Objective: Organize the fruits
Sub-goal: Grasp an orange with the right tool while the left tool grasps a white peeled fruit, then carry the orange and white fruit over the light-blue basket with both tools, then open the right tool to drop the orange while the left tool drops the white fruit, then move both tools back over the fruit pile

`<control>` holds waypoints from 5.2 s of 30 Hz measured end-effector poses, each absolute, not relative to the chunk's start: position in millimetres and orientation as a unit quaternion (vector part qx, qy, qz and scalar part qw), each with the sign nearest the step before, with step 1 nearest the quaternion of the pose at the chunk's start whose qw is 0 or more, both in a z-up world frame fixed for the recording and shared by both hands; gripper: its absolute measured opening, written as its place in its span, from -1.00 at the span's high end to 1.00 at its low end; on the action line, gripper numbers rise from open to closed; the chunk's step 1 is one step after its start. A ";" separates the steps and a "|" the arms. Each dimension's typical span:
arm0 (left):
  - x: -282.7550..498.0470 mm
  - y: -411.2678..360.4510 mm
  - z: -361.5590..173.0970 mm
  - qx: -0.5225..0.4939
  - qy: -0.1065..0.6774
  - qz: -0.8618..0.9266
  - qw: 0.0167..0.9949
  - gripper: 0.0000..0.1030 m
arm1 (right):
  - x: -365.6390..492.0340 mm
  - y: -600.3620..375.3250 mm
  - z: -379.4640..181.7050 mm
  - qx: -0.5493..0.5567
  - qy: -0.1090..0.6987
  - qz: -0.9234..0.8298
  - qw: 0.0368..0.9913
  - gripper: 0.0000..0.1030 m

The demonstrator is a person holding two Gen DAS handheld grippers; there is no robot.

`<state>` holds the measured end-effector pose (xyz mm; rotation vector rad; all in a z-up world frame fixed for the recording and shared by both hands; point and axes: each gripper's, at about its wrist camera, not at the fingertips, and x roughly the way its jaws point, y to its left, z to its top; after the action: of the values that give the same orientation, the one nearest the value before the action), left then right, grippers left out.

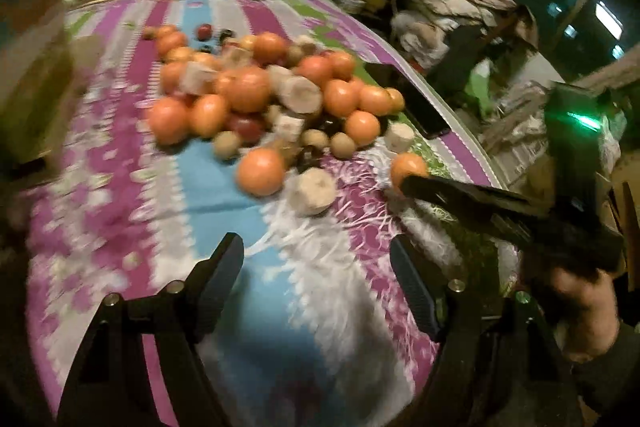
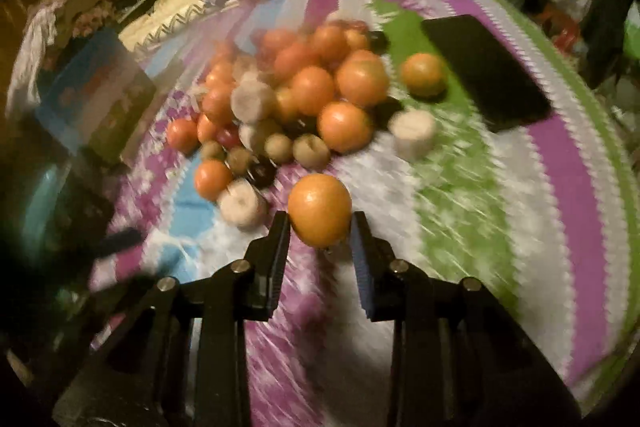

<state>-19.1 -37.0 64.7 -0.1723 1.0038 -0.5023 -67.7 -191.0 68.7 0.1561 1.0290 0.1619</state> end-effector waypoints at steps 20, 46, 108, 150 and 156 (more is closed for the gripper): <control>23.3 -77.1 19.4 -0.061 0.476 -0.210 0.852 0.08 | -74.6 -198.3 63.9 0.059 0.489 0.076 0.867 0.39; -26.2 25.5 149.7 -0.086 0.415 -0.073 0.903 0.26 | -68.4 -127.3 139.1 0.009 0.428 0.117 0.896 0.39; -207.3 430.3 146.8 -0.279 0.419 0.207 0.839 0.25 | -84.0 276.2 141.3 -0.152 0.516 0.400 0.742 0.42; -190.0 394.0 162.1 -0.278 0.366 0.170 0.872 -1.00 | -112.7 176.4 172.3 -0.113 0.416 0.371 0.823 0.22; -169.9 322.4 195.1 -0.217 0.332 0.116 0.910 -1.00 | -135.5 83.5 162.7 -0.112 0.415 0.316 0.846 0.22</control>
<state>-169.9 322.4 195.1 -0.4479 0.6854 0.2401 -135.5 83.5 162.7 -0.2366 0.8752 0.6663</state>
